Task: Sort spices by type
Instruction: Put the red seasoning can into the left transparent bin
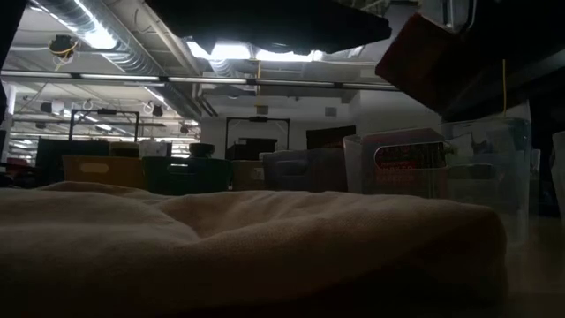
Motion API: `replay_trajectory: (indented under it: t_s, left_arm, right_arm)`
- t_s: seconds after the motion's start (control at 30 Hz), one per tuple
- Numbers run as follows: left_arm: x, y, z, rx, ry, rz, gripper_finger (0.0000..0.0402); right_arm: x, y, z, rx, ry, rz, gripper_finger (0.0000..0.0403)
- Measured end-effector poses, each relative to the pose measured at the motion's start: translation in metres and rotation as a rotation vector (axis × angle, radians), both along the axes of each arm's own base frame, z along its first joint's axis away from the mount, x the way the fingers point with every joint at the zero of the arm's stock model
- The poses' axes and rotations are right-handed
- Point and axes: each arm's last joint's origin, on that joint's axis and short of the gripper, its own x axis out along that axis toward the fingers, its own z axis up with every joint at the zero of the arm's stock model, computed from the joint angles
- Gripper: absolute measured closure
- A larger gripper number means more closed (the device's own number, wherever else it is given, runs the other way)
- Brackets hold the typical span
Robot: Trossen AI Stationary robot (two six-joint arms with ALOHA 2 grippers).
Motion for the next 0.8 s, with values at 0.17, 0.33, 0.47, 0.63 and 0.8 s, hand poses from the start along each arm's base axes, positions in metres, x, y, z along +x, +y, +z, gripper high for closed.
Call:
replay_trajectory:
  t_s: [0.17,0.33,0.47,0.63,0.8]
  left_arm:
    - [0.000,-0.002,-0.001,0.002,0.012,-0.002,0.0123]
    - [0.000,-0.002,-0.001,-0.003,0.014,-0.001,0.0123]
    - [-0.001,-0.006,-0.002,-0.011,0.019,-0.010,0.0123]
    - [-0.002,-0.011,-0.002,-0.012,0.025,-0.020,0.0123]
    - [-0.002,-0.013,-0.003,-0.010,0.030,-0.021,0.0123]
  right_arm:
    - [0.003,0.003,0.000,0.027,-0.042,0.003,0.0200]
    - [0.007,0.006,0.000,0.044,-0.071,0.024,0.0200]
    - [0.009,0.007,0.000,0.041,-0.084,0.031,0.0200]
    - [0.013,0.003,0.000,0.045,-0.089,0.012,0.0200]
    - [0.018,-0.002,0.000,0.055,-0.099,-0.008,0.0200]
